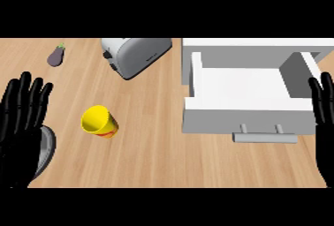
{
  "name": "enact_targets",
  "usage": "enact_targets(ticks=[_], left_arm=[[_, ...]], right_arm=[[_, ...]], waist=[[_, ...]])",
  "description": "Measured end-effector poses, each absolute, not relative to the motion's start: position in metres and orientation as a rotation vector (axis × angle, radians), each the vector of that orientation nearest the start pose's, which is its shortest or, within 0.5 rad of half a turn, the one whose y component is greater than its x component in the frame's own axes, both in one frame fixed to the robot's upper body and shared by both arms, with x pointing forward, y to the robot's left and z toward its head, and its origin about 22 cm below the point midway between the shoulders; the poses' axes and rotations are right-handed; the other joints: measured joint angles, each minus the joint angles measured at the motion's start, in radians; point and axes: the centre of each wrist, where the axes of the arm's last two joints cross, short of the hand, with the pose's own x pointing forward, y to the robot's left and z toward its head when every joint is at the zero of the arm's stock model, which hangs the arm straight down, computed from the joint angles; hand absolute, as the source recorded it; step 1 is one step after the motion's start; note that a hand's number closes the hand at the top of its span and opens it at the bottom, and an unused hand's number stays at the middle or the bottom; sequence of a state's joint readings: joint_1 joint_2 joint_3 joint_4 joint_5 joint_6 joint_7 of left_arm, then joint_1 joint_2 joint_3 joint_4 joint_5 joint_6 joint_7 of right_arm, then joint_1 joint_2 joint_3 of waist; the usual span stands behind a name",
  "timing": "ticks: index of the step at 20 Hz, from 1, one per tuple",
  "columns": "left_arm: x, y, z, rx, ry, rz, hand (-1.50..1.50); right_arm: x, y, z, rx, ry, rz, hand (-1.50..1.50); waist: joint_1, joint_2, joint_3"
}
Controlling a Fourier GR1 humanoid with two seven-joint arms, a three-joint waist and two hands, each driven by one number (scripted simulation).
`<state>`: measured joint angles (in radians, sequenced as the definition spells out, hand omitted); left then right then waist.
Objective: Pick up the cup, place it into the drawer and close the drawer
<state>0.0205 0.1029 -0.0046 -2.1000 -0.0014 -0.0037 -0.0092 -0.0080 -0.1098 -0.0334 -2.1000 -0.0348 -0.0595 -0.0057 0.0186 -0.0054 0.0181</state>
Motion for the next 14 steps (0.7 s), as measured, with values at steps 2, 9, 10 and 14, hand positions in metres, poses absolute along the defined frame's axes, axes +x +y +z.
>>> enact_targets(ticks=[2, 9, 10, 14], left_arm=[[0.21, 0.233, 0.125, 0.134, -2.089, -0.077, -1.5], [0.235, 0.22, 0.115, 0.454, -2.024, 0.283, -1.5], [0.24, 0.215, 0.111, 0.47, -2.011, 0.328, -1.5], [0.255, 0.192, 0.107, 0.498, -1.982, 0.426, -1.5]], right_arm=[[0.209, -0.245, 0.124, -0.072, -2.111, 0.023, -1.5], [0.215, -0.232, 0.126, 0.064, -2.056, 0.104, -1.5], [0.216, -0.229, 0.127, 0.09, -2.043, 0.114, -1.5], [0.214, -0.223, 0.125, 0.127, -2.014, 0.119, -1.5]], waist=[[-0.008, 0.002, -0.006], [-0.026, 0.009, -0.016], [-0.028, 0.009, -0.017], [-0.027, 0.007, -0.018]])
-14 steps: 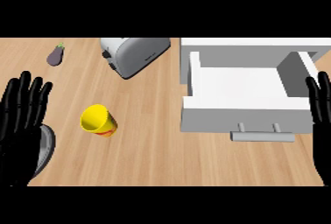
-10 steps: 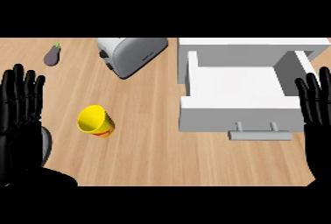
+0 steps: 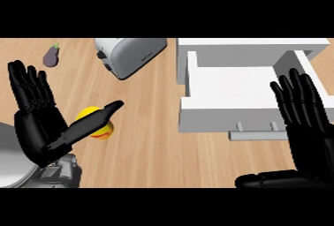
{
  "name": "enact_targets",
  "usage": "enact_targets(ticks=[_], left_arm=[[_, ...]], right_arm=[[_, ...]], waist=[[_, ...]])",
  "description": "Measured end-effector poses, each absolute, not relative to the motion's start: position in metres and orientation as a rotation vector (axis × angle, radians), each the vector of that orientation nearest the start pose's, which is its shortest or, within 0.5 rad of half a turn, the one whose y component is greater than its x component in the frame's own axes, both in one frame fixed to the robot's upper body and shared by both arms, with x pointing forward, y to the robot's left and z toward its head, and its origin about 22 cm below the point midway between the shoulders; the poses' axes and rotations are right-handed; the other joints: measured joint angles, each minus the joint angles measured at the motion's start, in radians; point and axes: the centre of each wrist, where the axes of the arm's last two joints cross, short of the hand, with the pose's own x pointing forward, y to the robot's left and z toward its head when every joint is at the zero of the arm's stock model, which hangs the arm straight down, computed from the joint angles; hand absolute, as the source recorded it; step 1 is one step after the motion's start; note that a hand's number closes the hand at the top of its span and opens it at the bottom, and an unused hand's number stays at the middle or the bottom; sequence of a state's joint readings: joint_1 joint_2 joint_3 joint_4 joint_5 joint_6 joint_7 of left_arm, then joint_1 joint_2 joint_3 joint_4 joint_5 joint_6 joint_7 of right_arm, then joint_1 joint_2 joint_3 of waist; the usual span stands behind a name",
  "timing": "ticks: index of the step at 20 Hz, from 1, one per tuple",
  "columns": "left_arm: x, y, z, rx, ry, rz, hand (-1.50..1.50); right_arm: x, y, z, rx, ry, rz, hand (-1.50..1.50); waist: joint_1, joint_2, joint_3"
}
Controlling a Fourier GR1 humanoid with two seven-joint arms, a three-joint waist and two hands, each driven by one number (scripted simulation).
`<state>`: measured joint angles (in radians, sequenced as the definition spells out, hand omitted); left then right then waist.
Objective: Pick up the cup, place it into the drawer and close the drawer
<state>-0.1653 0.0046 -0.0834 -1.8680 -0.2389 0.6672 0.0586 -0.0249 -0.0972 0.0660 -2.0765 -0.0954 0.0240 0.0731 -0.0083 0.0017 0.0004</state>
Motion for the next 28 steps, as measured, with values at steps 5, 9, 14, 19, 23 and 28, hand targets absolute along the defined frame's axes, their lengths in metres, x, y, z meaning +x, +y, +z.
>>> enact_targets(ticks=[5, 9, 14, 19, 23, 28], left_arm=[[0.275, 0.177, 0.106, 0.511, -1.971, 0.475, -1.5], [0.287, 0.174, 0.104, 0.521, -1.962, 0.488, -1.5], [0.295, 0.178, 0.098, 0.53, -1.936, 0.503, -1.5], [0.291, 0.172, 0.093, 0.541, -1.911, 0.525, -1.5], [0.28, 0.177, 0.082, 0.558, -1.88, 0.54, -1.5], [0.273, 0.179, 0.065, 0.573, -1.823, 0.556, -1.5]], right_arm=[[0.222, -0.225, 0.133, 0.135, -2.001, 0.117, -1.5], [0.228, -0.225, 0.127, 0.136, -1.999, 0.117, -1.5], [0.229, -0.222, 0.122, 0.143, -1.998, 0.119, -1.5], [0.228, -0.231, 0.126, 0.138, -2.009, 0.115, -1.5], [0.226, -0.236, 0.124, 0.13, -2.009, 0.119, -1.5], [0.224, -0.232, 0.129, 0.124, -2.012, 0.111, -1.5]], waist=[[0.003, -0.001, 0.0], [0.005, -0.001, 0.0], [0.006, -0.002, 0.0], [0.006, -0.002, 0.0], [0.007, -0.002, 0.0], [0.007, -0.002, -0.001]])
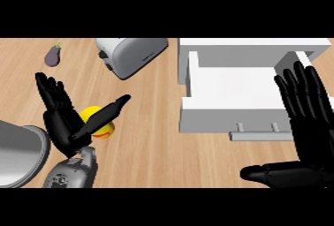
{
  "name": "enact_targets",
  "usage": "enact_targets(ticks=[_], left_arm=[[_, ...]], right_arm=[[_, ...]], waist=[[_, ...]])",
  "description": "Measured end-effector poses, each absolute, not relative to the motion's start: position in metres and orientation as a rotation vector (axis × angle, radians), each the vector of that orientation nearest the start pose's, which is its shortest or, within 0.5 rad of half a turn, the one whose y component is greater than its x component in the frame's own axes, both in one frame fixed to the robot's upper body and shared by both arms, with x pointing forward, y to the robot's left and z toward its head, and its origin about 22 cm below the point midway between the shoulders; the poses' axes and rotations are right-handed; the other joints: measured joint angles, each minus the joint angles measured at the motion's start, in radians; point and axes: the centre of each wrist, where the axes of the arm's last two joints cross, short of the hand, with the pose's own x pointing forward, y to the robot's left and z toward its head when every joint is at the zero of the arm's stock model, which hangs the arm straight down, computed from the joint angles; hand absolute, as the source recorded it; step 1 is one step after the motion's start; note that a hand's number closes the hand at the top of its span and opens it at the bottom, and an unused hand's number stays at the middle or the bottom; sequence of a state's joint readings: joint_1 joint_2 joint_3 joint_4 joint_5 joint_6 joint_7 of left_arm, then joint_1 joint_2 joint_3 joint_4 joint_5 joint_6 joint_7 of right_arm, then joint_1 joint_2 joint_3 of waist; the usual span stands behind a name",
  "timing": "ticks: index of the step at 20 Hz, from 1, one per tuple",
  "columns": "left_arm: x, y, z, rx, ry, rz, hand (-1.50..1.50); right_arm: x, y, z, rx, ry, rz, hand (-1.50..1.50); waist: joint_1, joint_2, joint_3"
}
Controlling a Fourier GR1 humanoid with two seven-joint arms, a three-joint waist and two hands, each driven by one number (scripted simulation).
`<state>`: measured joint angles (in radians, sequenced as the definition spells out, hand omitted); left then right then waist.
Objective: Pick up the cup, place it into the drawer and close the drawer
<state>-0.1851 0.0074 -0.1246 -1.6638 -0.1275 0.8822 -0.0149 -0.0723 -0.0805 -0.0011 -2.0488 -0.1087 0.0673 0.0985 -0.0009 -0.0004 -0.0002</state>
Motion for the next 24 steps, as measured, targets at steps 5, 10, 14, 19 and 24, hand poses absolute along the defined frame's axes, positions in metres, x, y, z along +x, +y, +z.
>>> enact_targets(ticks=[5, 10, 14, 19, 24], left_arm=[[0.261, 0.184, 0.045, 0.597, -1.764, 0.584, -1.5], [0.26, 0.196, 0.02, 0.636, -1.727, 0.609, -1.5], [0.251, 0.205, 0.003, 0.65, -1.701, 0.616, -1.5], [0.251, 0.217, -0.022, 0.636, -1.676, 0.624, -1.5], [0.245, 0.218, -0.041, 0.637, -1.653, 0.62, -1.5]], right_arm=[[0.226, -0.229, 0.135, 0.121, -2.013, 0.116, -1.5], [0.22, -0.232, 0.133, 0.13, -2.008, 0.118, -1.5], [0.223, -0.235, 0.134, 0.134, -2.006, 0.126, -1.5], [0.226, -0.236, 0.138, 0.14, -2.007, 0.125, -1.5], [0.223, -0.239, 0.144, 0.141, -2.007, 0.129, -1.5]], waist=[[0.001, 0.0, 0.0], [-0.001, 0.0, 0.0], [0.001, 0.0, 0.0], [0.0, 0.001, 0.0], [0.0, 0.0, 0.0]])
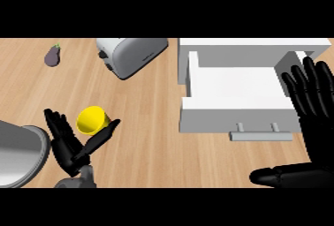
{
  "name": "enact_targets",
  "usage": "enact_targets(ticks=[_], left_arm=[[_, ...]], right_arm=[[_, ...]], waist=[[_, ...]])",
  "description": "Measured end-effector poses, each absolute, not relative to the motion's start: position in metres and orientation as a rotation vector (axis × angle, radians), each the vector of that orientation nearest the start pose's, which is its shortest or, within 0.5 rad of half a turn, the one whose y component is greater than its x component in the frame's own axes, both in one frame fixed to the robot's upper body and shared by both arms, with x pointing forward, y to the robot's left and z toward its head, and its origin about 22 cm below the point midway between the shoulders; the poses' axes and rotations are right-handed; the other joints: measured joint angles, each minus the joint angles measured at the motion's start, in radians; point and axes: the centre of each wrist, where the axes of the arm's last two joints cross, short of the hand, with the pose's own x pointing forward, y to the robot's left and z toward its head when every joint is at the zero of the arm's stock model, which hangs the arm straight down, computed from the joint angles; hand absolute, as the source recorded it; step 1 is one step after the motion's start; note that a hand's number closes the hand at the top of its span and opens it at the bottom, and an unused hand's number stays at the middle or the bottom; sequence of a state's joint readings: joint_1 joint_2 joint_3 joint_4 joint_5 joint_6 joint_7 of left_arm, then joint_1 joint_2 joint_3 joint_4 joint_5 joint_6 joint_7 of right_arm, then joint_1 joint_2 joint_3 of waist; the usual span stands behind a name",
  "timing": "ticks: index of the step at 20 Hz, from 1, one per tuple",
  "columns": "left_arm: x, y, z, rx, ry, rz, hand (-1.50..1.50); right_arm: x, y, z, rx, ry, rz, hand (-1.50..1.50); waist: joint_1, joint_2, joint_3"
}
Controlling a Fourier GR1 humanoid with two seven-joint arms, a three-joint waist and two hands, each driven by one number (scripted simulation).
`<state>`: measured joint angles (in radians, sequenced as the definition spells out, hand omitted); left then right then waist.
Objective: Pick up the cup, place it into the drawer and close the drawer
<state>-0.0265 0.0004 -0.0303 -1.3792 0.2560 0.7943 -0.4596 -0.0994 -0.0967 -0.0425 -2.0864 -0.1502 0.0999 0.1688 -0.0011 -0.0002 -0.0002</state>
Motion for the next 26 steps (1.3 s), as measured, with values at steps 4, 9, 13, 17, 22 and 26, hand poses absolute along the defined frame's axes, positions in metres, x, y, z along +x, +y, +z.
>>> enact_targets(ticks=[4, 9, 13, 17, 22, 26], left_arm=[[0.243, 0.222, -0.057, 0.633, -1.643, 0.63, -1.5], [0.24, 0.227, -0.078, 0.644, -1.64, 0.651, -1.5], [0.245, 0.233, -0.091, 0.648, -1.636, 0.666, -1.5], [0.241, 0.239, -0.104, 0.651, -1.621, 0.67, -1.5], [0.243, 0.241, -0.122, 0.653, -1.613, 0.674, -1.5], [0.245, 0.246, -0.125, 0.638, -1.625, 0.663, -1.5]], right_arm=[[0.232, -0.238, 0.144, 0.143, -2.009, 0.129, -1.5], [0.233, -0.244, 0.142, 0.146, -2.006, 0.133, -1.5], [0.227, -0.237, 0.137, 0.145, -2.003, 0.139, -1.5], [0.229, -0.231, 0.14, 0.151, -1.999, 0.137, -1.5], [0.225, -0.234, 0.145, 0.159, -2.0, 0.14, -1.5], [0.221, -0.238, 0.141, 0.155, -2.001, 0.138, -1.5]], waist=[[0.001, 0.0, 0.0], [0.0, 0.0, 0.0], [-0.001, 0.0, 0.0], [0.0, 0.0, 0.0], [-0.001, 0.0, 0.0], [-0.001, 0.0, 0.0]])
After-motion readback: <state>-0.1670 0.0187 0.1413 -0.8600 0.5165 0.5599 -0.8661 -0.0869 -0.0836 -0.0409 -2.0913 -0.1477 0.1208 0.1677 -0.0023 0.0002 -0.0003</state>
